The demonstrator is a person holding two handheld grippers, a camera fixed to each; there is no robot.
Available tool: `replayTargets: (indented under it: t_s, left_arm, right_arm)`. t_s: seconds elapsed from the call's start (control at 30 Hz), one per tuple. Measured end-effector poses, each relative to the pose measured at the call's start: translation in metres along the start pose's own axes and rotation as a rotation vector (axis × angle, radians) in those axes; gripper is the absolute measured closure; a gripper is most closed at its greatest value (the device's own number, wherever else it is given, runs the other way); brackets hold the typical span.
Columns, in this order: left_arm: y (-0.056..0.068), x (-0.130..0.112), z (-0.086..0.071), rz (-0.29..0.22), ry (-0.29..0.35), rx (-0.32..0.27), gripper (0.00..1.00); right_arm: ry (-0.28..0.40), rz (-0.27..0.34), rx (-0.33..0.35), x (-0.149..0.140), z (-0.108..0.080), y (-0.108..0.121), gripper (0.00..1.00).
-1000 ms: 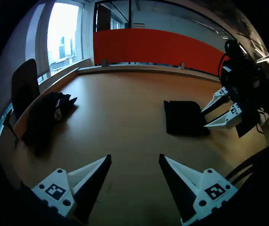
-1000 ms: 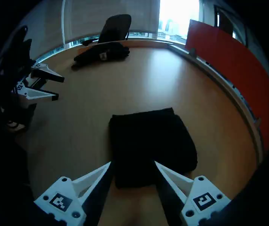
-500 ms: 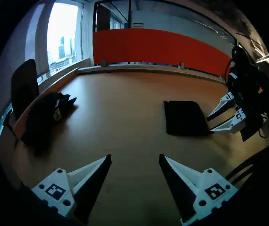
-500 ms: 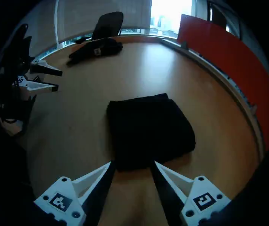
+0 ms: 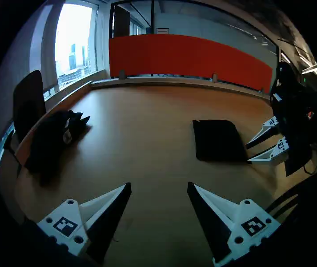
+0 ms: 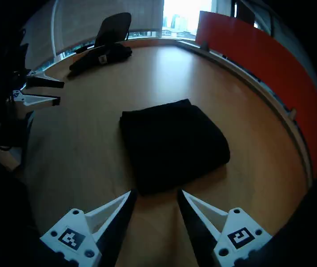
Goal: Fold towel
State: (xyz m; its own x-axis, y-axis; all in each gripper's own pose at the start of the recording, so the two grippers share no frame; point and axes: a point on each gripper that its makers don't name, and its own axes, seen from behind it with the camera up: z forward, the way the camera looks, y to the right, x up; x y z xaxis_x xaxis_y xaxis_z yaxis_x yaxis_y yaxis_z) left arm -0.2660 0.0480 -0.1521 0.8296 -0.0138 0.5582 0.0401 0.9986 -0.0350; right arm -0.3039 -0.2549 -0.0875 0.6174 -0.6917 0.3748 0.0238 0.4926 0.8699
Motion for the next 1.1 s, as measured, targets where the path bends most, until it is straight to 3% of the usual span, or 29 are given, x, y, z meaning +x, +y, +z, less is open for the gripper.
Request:
replayTargets:
  t_s: [0.23,0.5,0.77,0.9,1.1]
  left_arm:
    - [0.000,0.000,0.001,0.001,-0.002,-0.002,0.06]
    - [-0.001,0.001,0.001,0.003,-0.001,-0.002,0.06]
    - [-0.002,0.000,0.000,0.003,-0.002,0.000,0.06]
    - [-0.002,0.000,-0.001,0.003,-0.002,0.000,0.06]
    - [-0.001,0.001,-0.001,0.006,0.000,-0.002,0.06]
  right_arm:
    - [0.004,0.044,-0.027,-0.003,0.002,-0.004,0.30]
    - [0.008,0.092,-0.057,-0.004,0.003,-0.003,0.46]
    - [0.010,0.130,-0.103,-0.009,0.002,0.011,0.47]
    - [0.013,0.148,-0.123,-0.011,0.000,0.018,0.53]
    - [0.020,0.157,-0.121,-0.011,-0.002,0.021,0.74]
